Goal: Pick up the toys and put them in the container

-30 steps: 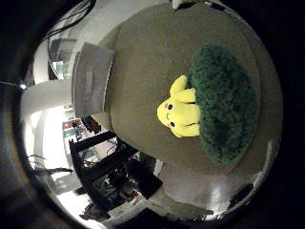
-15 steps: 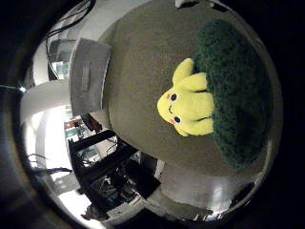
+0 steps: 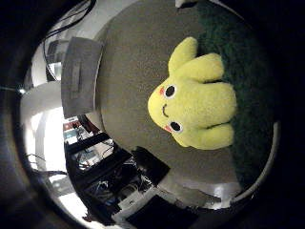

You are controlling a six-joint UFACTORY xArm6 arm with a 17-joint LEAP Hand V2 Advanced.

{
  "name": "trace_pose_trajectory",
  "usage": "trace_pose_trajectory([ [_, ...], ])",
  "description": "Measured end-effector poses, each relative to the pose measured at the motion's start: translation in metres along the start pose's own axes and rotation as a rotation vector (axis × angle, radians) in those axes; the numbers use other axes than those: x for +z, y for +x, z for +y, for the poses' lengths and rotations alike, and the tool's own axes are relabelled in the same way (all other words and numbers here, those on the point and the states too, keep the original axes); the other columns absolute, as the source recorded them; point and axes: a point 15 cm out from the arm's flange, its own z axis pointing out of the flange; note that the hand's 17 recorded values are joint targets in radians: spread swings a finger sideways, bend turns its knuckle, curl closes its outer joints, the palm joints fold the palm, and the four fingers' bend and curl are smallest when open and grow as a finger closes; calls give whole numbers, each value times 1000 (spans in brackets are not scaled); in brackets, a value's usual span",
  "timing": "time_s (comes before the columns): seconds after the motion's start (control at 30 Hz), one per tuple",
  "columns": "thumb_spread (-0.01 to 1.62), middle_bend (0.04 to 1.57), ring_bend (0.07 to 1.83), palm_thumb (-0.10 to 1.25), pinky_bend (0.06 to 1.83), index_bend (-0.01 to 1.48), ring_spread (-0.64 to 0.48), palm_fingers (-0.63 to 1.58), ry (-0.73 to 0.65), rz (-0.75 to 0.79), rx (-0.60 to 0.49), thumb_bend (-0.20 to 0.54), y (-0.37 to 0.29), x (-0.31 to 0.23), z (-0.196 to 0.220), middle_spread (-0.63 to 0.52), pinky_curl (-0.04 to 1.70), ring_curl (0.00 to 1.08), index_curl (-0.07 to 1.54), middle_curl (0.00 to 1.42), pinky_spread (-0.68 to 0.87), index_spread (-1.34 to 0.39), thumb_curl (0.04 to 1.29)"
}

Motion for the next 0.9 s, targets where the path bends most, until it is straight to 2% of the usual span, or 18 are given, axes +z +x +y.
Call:
trace_pose_trajectory([
  [0.07, 1007, 233, 393, 324, 669, 172, 170, 375, -18, 21, 1, -28, 3, 0, 3, 0, 2, 251, 303, 335, 463, -322, 283],
  [0.13, 1021, 294, 517, 362, 730, 203, 55, 680, -28, 33, -6, -17, 5, 1, 5, -84, -14, 265, 310, 353, 414, -341, 289],
  [0.17, 1024, 324, 540, 379, 751, 208, 9, 735, -29, 34, -4, -18, 6, 1, 7, -113, -14, 272, 325, 368, 368, -353, 290],
  [0.27, 1045, 458, 704, 449, 931, 245, -158, 1186, -32, 34, -5, -10, 11, 1, 13, -198, 25, 328, 376, 435, 31, -393, 300],
  [0.33, 1060, 570, 833, 516, 1086, 336, -233, 1249, -32, 34, -1, -10, 13, 2, 15, -233, 88, 398, 450, 503, -211, -418, 311],
  [0.4, 1071, 715, 937, 560, 1162, 454, -241, 1323, -35, 33, 4, -12, 16, 3, 19, -239, 142, 445, 522, 567, -297, -432, 318],
  [0.5, 1078, 910, 1081, 636, 1289, 676, -233, 1309, -39, 34, 6, -11, 19, 4, 24, -221, 239, 509, 649, 648, -309, -418, 337],
  [0.7, 1058, 1180, 1305, 779, 1496, 981, -223, 1208, -38, 33, 4, -8, 25, 4, 32, -185, 388, 612, 817, 754, -215, -339, 392],
  [0.9, 1009, 1288, 1387, 988, 1575, 1109, -221, 1121, -19, 59, 38, -4, 56, -21, 50, -167, 489, 686, 881, 812, -176, -276, 468],
])
